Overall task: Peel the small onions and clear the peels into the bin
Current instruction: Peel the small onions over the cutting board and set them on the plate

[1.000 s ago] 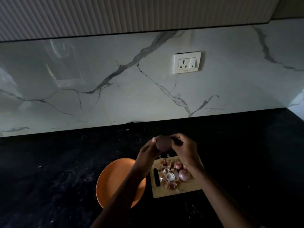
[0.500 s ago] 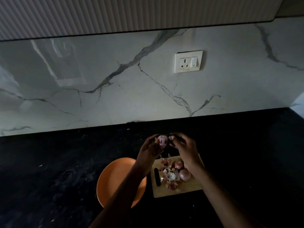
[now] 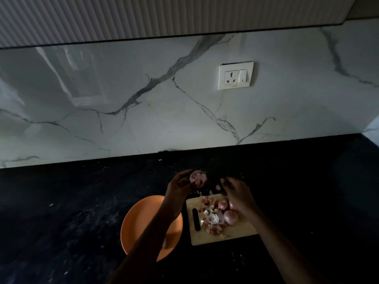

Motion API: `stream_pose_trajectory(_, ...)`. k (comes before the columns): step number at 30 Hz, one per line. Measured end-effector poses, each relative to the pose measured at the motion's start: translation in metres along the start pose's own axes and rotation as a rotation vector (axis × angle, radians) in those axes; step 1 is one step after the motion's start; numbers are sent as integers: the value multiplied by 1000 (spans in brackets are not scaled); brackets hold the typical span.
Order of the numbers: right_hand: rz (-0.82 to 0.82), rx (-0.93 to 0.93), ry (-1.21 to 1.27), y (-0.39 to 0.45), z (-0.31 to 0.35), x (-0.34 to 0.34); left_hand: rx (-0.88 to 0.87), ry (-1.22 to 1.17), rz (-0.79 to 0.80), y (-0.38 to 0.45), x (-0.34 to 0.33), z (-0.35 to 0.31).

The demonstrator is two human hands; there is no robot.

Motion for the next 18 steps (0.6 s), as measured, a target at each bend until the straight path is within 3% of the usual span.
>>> stream_pose_trajectory(2,3,91,-145,-2,1,2,-28,32,7,0,3,-3)
stream_pose_trajectory(5,-61,332,-59,-6,27,10,-74,118,48,0,3,-9)
stream_pose_trajectory(9,13,586,-8,-5,63,8,-86,215,56,4,3,-10)
stream_pose_trajectory(18,60,655,-82,-4,69,7,-92,273,87,2,-1,-16)
Point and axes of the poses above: each hand's wrist, its own y-axis towards the middle knuckle, its own x-axis out of the back of the hand, z = x × y, the point moved 4 cm from there along y, towards the middle knuckle, and after that the axes turned 2 degrees about y, right-handed, at the moved point
